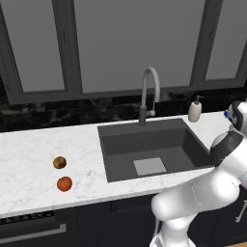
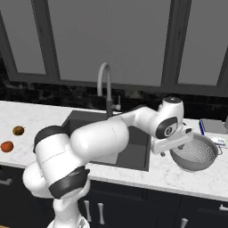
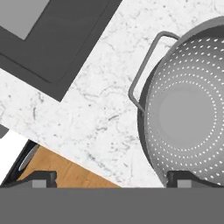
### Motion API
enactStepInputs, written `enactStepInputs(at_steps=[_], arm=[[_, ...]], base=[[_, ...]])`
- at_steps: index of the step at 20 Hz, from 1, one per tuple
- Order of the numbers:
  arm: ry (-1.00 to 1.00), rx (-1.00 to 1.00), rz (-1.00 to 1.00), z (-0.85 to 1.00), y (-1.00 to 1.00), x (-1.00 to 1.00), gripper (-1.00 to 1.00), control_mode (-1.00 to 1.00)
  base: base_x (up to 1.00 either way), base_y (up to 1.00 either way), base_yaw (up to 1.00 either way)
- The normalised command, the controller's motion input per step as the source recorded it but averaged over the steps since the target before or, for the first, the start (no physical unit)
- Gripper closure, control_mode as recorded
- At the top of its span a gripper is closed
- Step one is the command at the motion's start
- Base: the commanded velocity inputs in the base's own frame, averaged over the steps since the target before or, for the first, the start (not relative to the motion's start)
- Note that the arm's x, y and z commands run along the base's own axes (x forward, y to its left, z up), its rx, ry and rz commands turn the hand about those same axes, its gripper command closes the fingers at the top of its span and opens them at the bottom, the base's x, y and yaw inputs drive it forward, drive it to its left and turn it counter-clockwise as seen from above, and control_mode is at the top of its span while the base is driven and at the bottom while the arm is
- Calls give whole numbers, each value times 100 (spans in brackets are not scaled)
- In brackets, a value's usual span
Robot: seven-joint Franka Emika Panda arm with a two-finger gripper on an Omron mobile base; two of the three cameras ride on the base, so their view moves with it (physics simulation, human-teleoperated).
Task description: Put the colander in the sink, put the pear, orange in the colander, and turn on the sink faucet and pour water over the colander.
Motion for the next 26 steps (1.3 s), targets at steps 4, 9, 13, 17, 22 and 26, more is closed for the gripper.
enactStepInputs(at_steps=[4, 9, 13, 17, 22, 26], arm=[[3, 0, 3, -17, -17, 15, -100, -100], [6, 0, 1, -21, -16, 20, -100, -100], [2, 0, 2, -19, -19, 18, -100, -100], [0, 0, 1, -16, -18, 19, -100, -100], [0, 0, 1, -14, -15, 20, -100, -100], [0, 0, 0, -11, -20, 20, -100, -100]], base=[[0, 0, 0], [0, 0, 0], [0, 0, 0], [0, 0, 0], [0, 0, 0], [0, 0, 0]])
